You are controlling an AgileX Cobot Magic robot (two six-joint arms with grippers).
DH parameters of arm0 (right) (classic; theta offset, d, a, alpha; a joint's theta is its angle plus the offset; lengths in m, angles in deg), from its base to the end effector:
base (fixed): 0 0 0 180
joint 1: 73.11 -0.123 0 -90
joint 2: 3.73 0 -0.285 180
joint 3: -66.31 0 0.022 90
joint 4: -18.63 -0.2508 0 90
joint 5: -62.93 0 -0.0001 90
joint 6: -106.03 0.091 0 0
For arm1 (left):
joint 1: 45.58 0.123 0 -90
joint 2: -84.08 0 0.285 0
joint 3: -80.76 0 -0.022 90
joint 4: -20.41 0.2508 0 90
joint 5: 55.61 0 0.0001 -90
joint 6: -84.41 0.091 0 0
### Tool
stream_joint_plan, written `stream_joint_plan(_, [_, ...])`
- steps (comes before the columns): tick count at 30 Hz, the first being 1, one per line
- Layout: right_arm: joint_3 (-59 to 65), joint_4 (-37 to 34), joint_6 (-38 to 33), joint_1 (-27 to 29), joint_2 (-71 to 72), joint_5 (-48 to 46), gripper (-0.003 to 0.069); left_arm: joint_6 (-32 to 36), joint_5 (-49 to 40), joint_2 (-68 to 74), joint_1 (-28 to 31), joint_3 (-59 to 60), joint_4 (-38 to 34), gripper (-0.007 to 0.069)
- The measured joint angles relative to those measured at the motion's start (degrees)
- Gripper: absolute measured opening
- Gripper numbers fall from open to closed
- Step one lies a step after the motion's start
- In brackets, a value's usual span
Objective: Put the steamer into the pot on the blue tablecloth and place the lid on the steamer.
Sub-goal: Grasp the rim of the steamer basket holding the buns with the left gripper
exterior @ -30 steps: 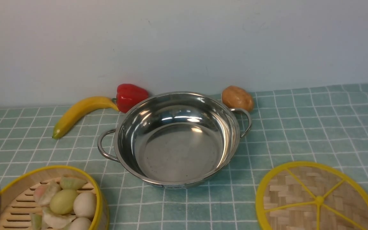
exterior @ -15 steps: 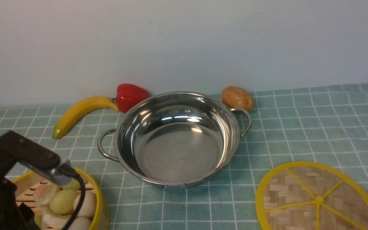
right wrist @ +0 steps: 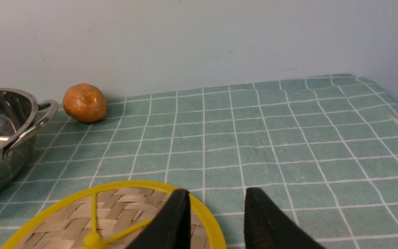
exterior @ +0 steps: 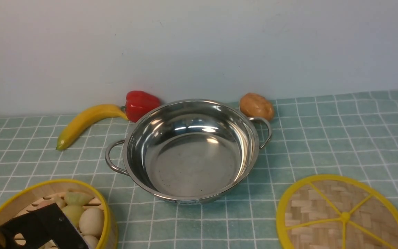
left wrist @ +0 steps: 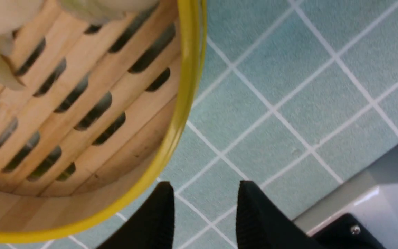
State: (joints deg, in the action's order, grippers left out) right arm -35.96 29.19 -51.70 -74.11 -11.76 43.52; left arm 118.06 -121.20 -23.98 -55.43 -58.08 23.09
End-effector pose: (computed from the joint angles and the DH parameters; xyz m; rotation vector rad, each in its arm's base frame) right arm 0.0541 -0.0046 0.1799 0.2229 1.8175 0.1076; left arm 0.1514 -0.0224 0.2249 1.1861 2.8935 0.0729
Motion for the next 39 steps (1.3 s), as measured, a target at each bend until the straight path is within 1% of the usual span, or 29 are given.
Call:
stream_joint_plan(4, [0.0, 0.0, 0.0, 0.0, 0.0, 0.0, 0.0242, 2.4, 1.6, 0.8, 0.0, 0.0, -0.5, 0.0243])
stream_joint_plan(8, [0.0, 0.0, 0.0, 0.0, 0.0, 0.0, 0.0242, 4.4, 4.0, 4.8, 0.0, 0.0, -0.6, 0.0243])
stream_joint_plan(13, [0.0, 0.0, 0.0, 0.0, 0.0, 0.0, 0.0242, 4.8, 8.0, 10.2, 0.0, 0.0, 0.4, 0.0243])
stream_joint_plan(18, [0.0, 0.0, 0.0, 0.0, 0.0, 0.0, 0.0242, 4.9, 8.9, 14.2, 0.0, 0.0, 2.1, 0.0243])
stream_joint_plan(32, [0.0, 0.0, 0.0, 0.0, 0.0, 0.0, 0.0242, 4.9, 13.4, 22.1, 0.0, 0.0, 1.9, 0.0237])
stream_joint_plan(34, [0.0, 0.0, 0.0, 0.0, 0.0, 0.0, 0.0242, 4.9, 13.4, 22.2, 0.0, 0.0, 1.7, 0.0188])
stream_joint_plan(35, [0.0, 0.0, 0.0, 0.0, 0.0, 0.0, 0.0242, 4.9, 13.3, 22.0, -0.1, 0.0, 1.5, 0.0113])
stream_joint_plan(36, [0.0, 0.0, 0.0, 0.0, 0.0, 0.0, 0.0242, 4.9, 13.3, 22.0, -0.1, 0.0, 1.5, 0.0101])
stream_joint_plan(37, [0.0, 0.0, 0.0, 0.0, 0.0, 0.0, 0.0242, 5.2, 13.1, 21.6, -0.1, -0.1, 1.7, 0.0048])
stream_joint_plan(39, [0.0, 0.0, 0.0, 0.0, 0.0, 0.0, 0.0242, 5.3, 12.9, 20.6, -0.2, -0.4, 1.6, 0.0022])
